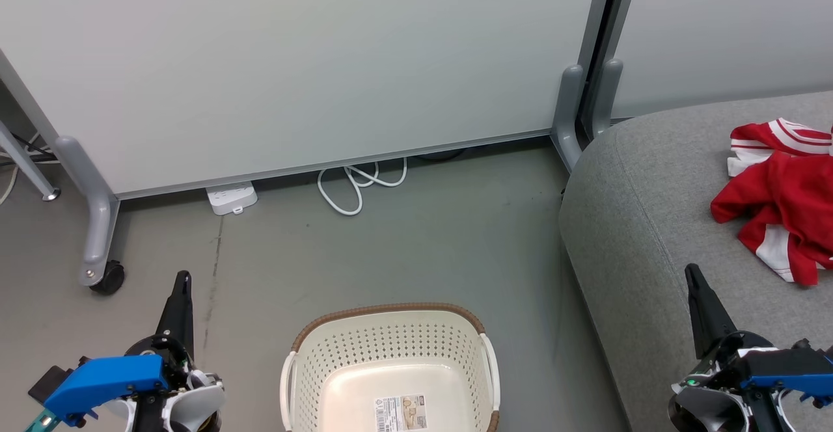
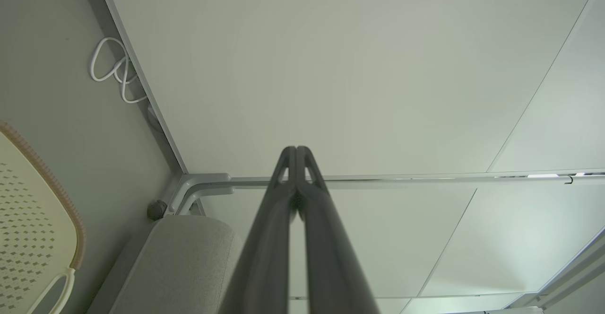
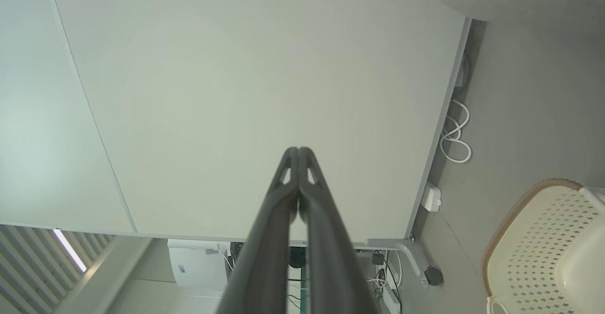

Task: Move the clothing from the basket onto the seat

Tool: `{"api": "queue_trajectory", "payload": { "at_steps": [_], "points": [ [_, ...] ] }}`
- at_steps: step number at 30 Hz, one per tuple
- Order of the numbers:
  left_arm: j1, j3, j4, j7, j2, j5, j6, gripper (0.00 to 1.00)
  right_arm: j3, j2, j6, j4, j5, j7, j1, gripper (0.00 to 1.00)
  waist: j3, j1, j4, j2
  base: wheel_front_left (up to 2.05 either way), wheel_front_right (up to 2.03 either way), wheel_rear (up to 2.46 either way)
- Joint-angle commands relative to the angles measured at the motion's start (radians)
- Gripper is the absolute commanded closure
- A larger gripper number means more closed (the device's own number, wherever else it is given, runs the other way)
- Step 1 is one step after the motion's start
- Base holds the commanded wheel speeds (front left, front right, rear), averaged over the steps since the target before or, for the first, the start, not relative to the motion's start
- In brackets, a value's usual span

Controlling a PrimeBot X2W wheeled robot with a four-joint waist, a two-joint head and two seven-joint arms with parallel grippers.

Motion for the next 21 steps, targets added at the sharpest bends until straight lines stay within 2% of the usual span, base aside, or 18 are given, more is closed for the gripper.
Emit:
{"api": "queue_trajectory", "payload": {
  "at_steps": [1,21],
  "points": [
    [-0.013,0.003,-0.005,0.005,0.000,-0.011,-0.010,1.00,-0.002,-0.003,0.000,-0.003,0.013,0.006,-0.015,1.00,0.000,0.0000,-0.001,0.0000,0.00,0.00,0.00],
    [-0.012,0.003,-0.005,0.005,0.000,-0.010,-0.010,1.00,-0.002,-0.003,0.000,-0.003,0.011,0.006,-0.013,1.00,0.000,0.0000,-0.001,0.0000,0.00,0.00,0.00]
  ]
}}
